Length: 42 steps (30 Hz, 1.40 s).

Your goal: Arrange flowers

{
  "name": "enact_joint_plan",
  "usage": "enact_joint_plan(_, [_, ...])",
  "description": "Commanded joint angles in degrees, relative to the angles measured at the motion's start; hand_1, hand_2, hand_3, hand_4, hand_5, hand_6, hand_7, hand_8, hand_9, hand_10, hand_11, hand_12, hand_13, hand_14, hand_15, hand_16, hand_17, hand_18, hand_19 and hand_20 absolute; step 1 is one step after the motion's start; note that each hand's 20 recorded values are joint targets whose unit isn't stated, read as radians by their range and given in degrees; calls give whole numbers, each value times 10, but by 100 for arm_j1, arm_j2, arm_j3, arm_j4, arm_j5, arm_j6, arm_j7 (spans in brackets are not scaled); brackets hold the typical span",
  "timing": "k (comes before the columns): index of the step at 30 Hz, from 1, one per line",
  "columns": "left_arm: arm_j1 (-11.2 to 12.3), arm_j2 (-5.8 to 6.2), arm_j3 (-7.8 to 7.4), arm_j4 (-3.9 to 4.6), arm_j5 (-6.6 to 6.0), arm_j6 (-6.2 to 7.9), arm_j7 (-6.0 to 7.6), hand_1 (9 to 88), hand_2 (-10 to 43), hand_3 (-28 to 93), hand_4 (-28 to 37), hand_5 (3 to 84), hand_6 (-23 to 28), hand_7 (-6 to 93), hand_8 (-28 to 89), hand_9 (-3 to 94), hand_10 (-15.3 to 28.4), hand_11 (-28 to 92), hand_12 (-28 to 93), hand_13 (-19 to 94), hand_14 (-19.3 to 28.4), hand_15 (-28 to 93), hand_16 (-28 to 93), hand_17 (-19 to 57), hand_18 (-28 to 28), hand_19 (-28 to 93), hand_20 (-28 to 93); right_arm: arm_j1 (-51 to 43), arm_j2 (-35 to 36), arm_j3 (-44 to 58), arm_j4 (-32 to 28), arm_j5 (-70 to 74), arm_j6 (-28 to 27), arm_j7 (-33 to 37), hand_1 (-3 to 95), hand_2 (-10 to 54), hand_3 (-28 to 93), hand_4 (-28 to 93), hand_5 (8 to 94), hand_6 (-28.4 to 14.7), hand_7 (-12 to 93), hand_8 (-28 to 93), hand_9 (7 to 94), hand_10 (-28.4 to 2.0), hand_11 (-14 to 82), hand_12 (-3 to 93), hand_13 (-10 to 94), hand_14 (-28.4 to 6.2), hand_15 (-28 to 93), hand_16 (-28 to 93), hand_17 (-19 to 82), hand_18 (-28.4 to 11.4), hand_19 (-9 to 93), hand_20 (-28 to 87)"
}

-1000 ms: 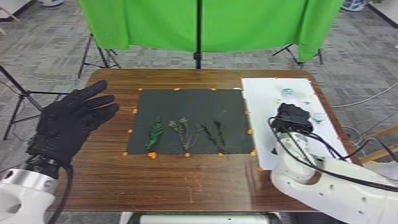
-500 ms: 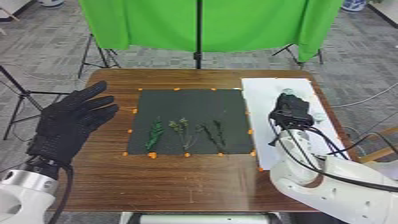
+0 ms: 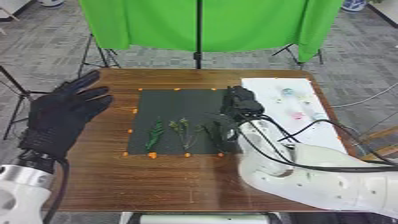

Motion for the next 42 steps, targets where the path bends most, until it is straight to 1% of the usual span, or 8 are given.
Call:
enact_joint_plan(1, [-135,327,-226,23,-83,-79,451,217,83,769,-280,353,100,147,-99,299,206,295,99,220,277,523,-107,-98,254,579,104,1053,-1582,-633,255,886,124,-649,555,-95,718,-283,871,4,181,41,937,-76,128,285,849,-30,572,183,340,-169,903,-35])
enact_joint_plan(6, [-65,571,-405,45,-168,-39,786,217,82,768,-281,355,100,142,-98,306,207,291,100,228,275,522,-105,-91,256,591,113,1840,-2251,-1295,461,1870,325,-824,551,-95,717,-283,854,13,201,28,936,-72,112,294,828,-34,591,176,317,-165,887,-7])
enact_joint_plan(15, [-429,867,-340,119,-155,-124,652,218,82,769,-282,356,99,143,-96,308,208,295,103,231,277,528,-106,-90,256,590,118,2329,-2828,-1643,734,3415,369,-907,545,-95,714,-283,835,27,207,8,930,-62,78,294,807,-28,606,174,287,-158,856,53])
enact_joint_plan(22, [-857,839,-93,185,-99,-148,363,218,82,771,-282,357,99,144,-97,308,208,296,102,230,278,529,-107,-90,255,588,121,2108,-2700,-1163,877,4243,-340,-1123,535,-95,711,-283,805,34,179,-14,880,-54,69,250,791,-28,612,169,273,-153,842,75])
enact_joint_plan(24, [-926,843,-44,207,-96,-199,365,218,82,771,-281,357,99,144,-97,308,208,296,102,230,278,529,-107,-89,255,587,121,1965,-2626,-922,889,4506,-581,-1183,528,-95,715,-283,785,34,166,-23,853,-53,67,231,779,-28,620,164,266,-152,833,94])
enact_joint_plan(25, [-634,851,-222,197,-126,-281,529,219,82,771,-281,357,99,145,-97,308,208,296,102,229,277,529,-107,-90,255,587,121,2036,-2703,-1046,897,4705,-429,-1209,528,-94,714,-283,777,35,164,-26,848,-52,68,226,777,-28,620,162,265,-152,831,98])
enact_joint_plan(31, [-776,888,-102,242,-119,-339,500,219,82,771,-281,358,100,145,-98,308,208,297,101,229,278,529,-108,-89,254,586,122,1850,-2623,-743,954,5076,-1019,-1460,504,-79,733,-283,710,32,160,-55,773,-49,95,161,760,-31,628,153,251,-151,818,124])
enact_joint_plan(42, [-604,881,-135,235,-147,-290,653,221,81,775,-279,358,100,146,-98,307,208,297,101,229,277,529,-108,-90,254,584,120,1755,-2603,-706,1123,5137,-1477,-1458,447,-44,778,-283,633,33,159,-126,698,-52,138,104,727,-41,642,138,230,-152,812,136])
